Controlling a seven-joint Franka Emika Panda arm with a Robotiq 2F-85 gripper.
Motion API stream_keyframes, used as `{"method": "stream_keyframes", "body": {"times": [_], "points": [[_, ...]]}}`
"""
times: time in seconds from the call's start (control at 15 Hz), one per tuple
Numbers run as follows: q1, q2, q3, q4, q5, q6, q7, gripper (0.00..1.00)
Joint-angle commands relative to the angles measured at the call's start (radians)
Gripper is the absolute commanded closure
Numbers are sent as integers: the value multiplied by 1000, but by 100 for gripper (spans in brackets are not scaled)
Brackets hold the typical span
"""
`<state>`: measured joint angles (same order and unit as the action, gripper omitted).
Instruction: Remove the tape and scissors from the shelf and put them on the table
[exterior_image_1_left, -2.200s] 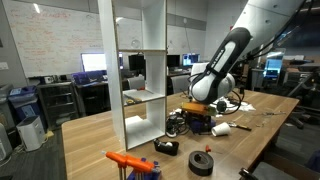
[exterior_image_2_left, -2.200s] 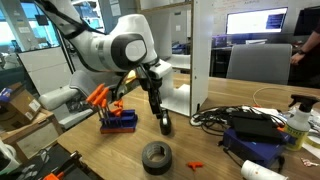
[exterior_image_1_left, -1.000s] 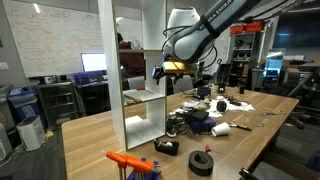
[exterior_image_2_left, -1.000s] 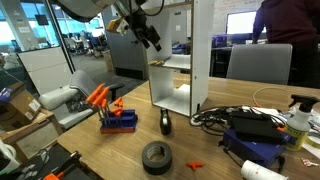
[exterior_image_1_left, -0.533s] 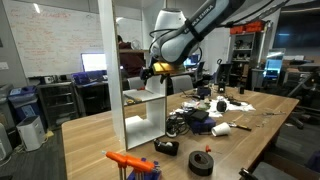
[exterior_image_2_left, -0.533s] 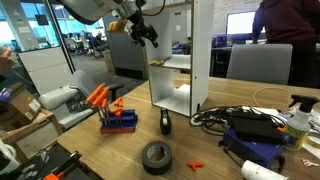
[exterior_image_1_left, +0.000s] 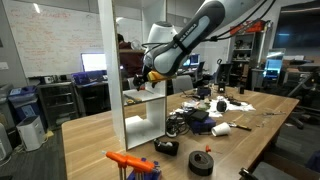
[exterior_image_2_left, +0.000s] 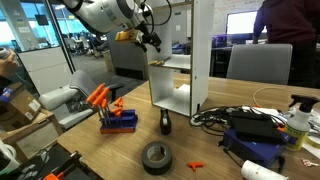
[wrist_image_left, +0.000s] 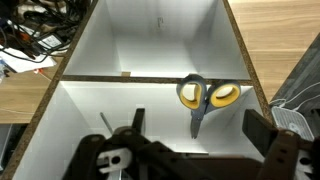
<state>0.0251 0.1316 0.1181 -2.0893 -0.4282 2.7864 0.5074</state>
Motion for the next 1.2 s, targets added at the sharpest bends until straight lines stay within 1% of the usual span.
{"method": "stream_keyframes", "body": {"times": [0.0, 0.53, 1.13], "points": [[-1, 62, 7, 63, -5, 58, -57, 0], [-3, 171, 38, 169, 11, 87, -146, 0], [-14, 270, 63, 281, 16, 82, -214, 0]]}}
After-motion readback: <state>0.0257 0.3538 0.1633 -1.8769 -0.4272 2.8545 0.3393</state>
